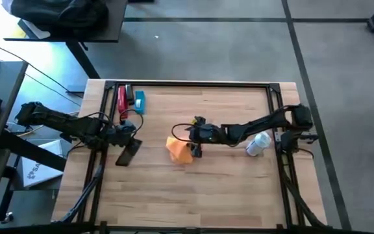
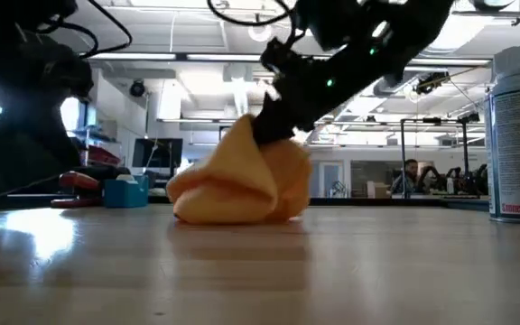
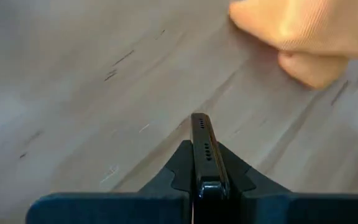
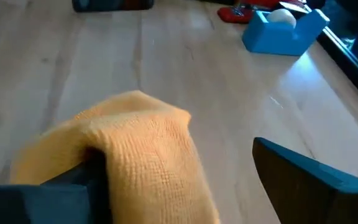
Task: Apply microfiber cloth
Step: Wipe the front and back of the black cellphone using the yellow microfiber cloth
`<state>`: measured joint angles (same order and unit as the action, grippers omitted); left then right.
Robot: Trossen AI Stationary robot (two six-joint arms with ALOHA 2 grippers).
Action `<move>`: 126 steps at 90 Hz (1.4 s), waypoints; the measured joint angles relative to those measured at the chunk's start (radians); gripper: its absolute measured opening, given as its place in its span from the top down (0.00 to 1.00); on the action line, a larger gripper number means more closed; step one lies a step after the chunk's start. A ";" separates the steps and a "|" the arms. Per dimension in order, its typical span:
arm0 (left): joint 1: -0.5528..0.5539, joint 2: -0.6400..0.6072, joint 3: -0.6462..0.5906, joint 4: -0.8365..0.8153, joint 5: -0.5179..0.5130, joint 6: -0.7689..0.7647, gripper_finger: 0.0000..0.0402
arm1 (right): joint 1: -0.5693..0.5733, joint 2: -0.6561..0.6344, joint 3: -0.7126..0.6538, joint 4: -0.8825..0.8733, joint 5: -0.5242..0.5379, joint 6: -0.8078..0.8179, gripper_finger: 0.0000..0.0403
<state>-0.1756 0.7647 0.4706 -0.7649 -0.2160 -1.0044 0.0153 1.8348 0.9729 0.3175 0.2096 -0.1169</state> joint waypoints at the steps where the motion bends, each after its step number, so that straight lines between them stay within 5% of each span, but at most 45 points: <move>1: 0.001 0.000 0.000 -0.003 0.000 0.005 0.98 | -0.003 0.000 0.004 -0.002 0.000 -0.005 0.26; 33: 0.006 -0.001 0.013 0.007 -0.108 0.210 0.98 | -0.037 -0.016 0.167 -0.228 -0.025 -0.058 0.26; 57: 0.006 -0.003 0.013 -0.111 -0.097 0.026 0.98 | -0.042 0.028 0.165 -0.284 -0.049 -0.041 0.26; 78: 0.006 -0.004 0.013 -0.107 -0.032 -0.064 0.98 | -0.025 0.022 0.228 -0.348 0.037 0.085 0.26; 95: 0.006 -0.005 0.055 -0.104 0.029 -0.058 0.97 | -0.023 0.024 0.380 -0.719 -0.123 0.117 0.26; 126: 0.006 -0.004 0.103 -0.206 -0.028 -0.125 0.96 | -0.019 0.030 0.489 -1.080 -0.124 0.148 0.26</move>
<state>-0.1696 0.7609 0.5732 -0.9712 -0.2438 -1.1292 -0.0040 1.8648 1.4620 -0.7624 0.0856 0.0315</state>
